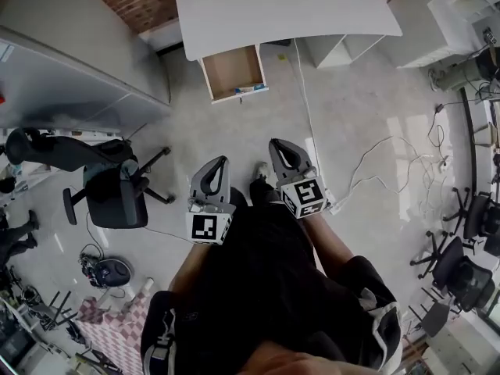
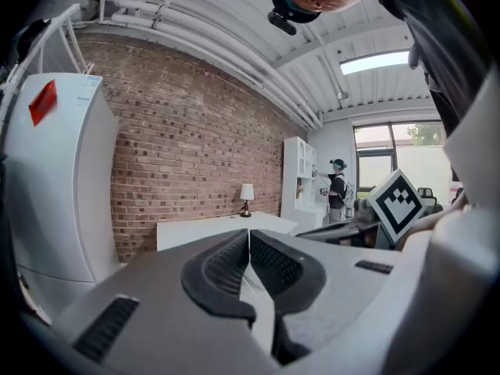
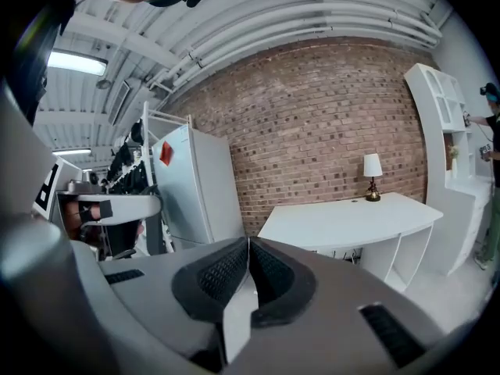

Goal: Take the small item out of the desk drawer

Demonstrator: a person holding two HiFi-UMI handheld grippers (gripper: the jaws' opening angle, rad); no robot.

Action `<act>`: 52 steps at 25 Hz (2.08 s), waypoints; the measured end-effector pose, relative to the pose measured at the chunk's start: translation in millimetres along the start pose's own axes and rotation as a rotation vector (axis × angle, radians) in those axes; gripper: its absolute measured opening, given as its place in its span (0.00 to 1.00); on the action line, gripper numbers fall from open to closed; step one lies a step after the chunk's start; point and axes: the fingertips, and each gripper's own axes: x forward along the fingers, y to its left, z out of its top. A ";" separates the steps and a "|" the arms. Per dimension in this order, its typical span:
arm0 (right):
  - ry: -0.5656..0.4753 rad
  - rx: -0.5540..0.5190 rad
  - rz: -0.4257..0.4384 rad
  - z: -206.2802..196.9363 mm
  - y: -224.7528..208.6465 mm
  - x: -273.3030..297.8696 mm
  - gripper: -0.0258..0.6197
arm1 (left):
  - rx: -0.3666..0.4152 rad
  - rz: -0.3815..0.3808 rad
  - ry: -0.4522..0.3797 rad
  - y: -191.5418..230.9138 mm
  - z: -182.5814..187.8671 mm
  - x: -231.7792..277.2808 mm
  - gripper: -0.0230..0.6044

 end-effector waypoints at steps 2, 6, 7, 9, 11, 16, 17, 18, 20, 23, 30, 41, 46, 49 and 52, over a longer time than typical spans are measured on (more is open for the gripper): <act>0.029 0.012 -0.001 -1.1 -23.6 18.3 0.09 | 0.005 0.009 0.023 6.0 0.6 26.5 0.06; 0.091 0.061 -0.011 -14.4 -56.9 64.3 0.09 | 0.016 -0.006 0.110 25.8 -10.8 72.6 0.06; 0.111 0.072 -0.015 -19.9 -64.4 78.9 0.09 | 0.010 -0.014 0.118 33.2 -14.3 85.1 0.06; 0.157 0.089 -0.026 -30.4 -81.1 109.9 0.09 | -0.002 -0.032 0.130 49.0 -21.3 111.9 0.06; 0.189 0.109 -0.043 -42.4 -101.1 140.8 0.09 | -0.010 -0.056 0.155 64.8 -31.1 140.9 0.06; 0.317 0.203 -0.086 -86.4 -153.1 203.3 0.09 | -0.003 -0.106 0.238 98.8 -68.2 211.1 0.06; 0.342 0.202 -0.096 -98.4 -162.9 217.6 0.09 | 0.000 -0.111 0.245 108.3 -76.4 224.8 0.06; 0.369 0.195 -0.103 -112.5 -172.3 231.9 0.09 | 0.002 -0.116 0.252 117.9 -84.8 237.8 0.06; 0.427 0.196 -0.105 -141.9 -187.8 260.1 0.09 | 0.012 -0.127 0.259 136.4 -99.6 261.8 0.06; 0.504 0.218 -0.091 -187.1 -203.0 299.4 0.09 | 0.039 -0.133 0.260 159.3 -125.5 291.9 0.06; 0.651 0.303 -0.084 -299.2 -241.5 348.0 0.09 | 0.040 -0.166 0.342 161.1 -219.3 347.9 0.06; 0.803 0.352 -0.080 -368.4 -253.7 389.6 0.09 | 0.123 -0.260 0.436 159.9 -316.7 386.7 0.06; 0.838 0.376 -0.074 -376.5 -251.0 394.6 0.09 | 0.100 -0.266 0.453 160.1 -333.7 389.7 0.06; 0.840 0.388 -0.068 -378.8 -246.0 396.4 0.09 | 0.099 -0.274 0.456 162.6 -338.2 391.0 0.06; 0.841 0.389 -0.045 -380.2 -235.4 400.3 0.09 | 0.099 -0.270 0.455 169.0 -342.5 392.7 0.06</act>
